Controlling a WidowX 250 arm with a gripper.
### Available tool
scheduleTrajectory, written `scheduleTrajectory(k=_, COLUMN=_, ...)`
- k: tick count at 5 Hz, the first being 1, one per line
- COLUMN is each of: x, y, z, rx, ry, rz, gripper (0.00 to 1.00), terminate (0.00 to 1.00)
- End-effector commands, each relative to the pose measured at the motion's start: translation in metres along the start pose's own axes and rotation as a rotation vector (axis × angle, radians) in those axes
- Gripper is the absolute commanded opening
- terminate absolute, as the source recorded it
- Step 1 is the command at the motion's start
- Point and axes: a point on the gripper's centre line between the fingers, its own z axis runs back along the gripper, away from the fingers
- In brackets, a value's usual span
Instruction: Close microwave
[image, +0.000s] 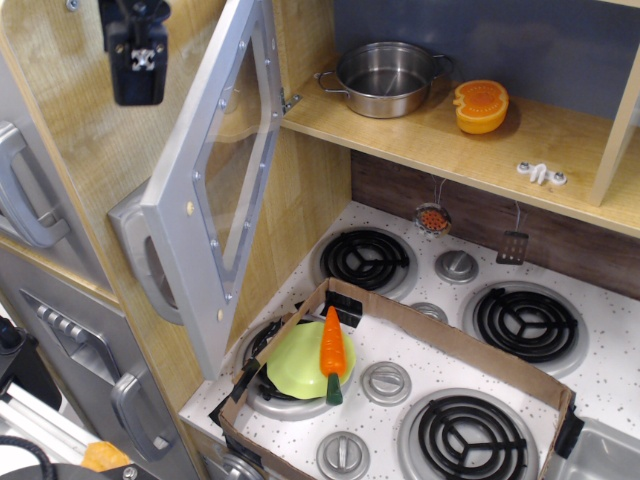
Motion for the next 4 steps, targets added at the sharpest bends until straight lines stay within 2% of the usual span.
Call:
scheduleTrajectory(k=1, x=0.013, y=-0.001, z=-0.023, rx=-0.014, ry=-0.18, rz=0.07, gripper=1.0, terminate=0.0)
scheduleTrajectory(k=2, x=0.022, y=-0.004, z=-0.028, rx=-0.055, ry=-0.215, rz=0.089, gripper=1.0, terminate=0.0)
scheduleTrajectory(k=3, x=0.034, y=-0.015, z=-0.03, rx=-0.044, ry=-0.351, rz=0.123, gripper=1.0, terminate=0.0)
scheduleTrajectory(k=4, x=0.056, y=-0.022, z=-0.032, rx=-0.043, ry=-0.407, rz=0.125, gripper=1.0, terminate=0.0)
